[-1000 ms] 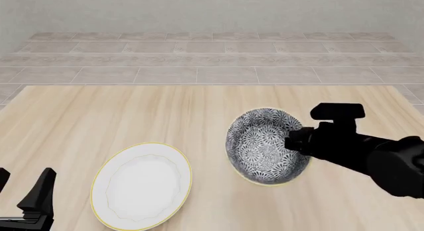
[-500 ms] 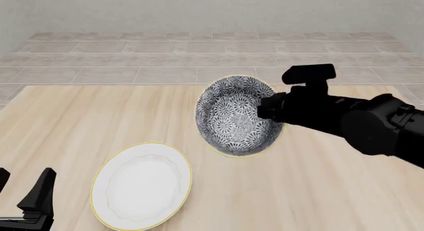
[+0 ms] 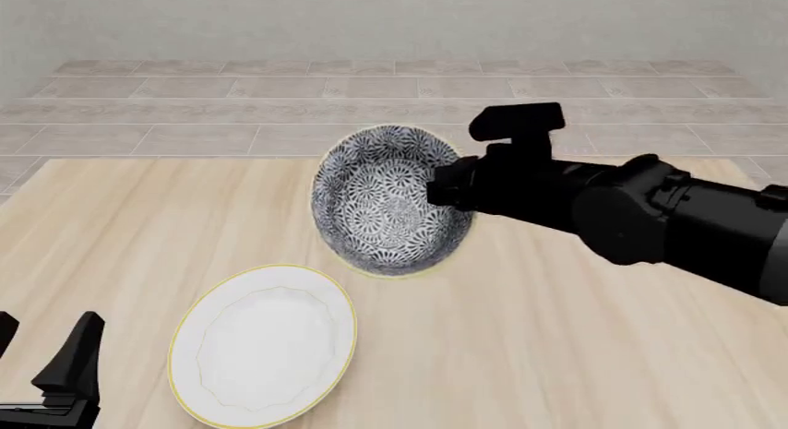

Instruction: Put the bowl on the plate.

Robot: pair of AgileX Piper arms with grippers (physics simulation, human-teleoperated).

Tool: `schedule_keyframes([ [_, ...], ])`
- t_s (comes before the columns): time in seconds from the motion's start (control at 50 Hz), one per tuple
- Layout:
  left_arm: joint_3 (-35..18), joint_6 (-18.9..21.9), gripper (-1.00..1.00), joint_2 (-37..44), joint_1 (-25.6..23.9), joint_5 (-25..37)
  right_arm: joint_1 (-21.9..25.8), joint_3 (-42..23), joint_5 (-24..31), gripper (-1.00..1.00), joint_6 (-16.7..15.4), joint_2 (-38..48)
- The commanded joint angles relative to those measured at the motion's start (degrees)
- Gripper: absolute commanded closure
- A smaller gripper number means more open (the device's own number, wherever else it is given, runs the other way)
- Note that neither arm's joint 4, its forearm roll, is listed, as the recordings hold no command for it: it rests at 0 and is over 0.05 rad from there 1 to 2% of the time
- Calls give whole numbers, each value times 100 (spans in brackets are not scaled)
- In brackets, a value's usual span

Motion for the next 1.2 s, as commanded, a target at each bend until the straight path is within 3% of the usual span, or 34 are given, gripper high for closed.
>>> schedule_keyframes([
  [0.02, 0, 0, -100, 0, 0, 0, 239, -264, -171, 100, 103, 335],
  [0.56, 0, 0, -100, 0, 0, 0, 755, -472, -472, 100, 416, 902],
  [1.2, 0, 0, -100, 0, 0, 0, 1272, -617, -608, 100, 473, 1388],
])
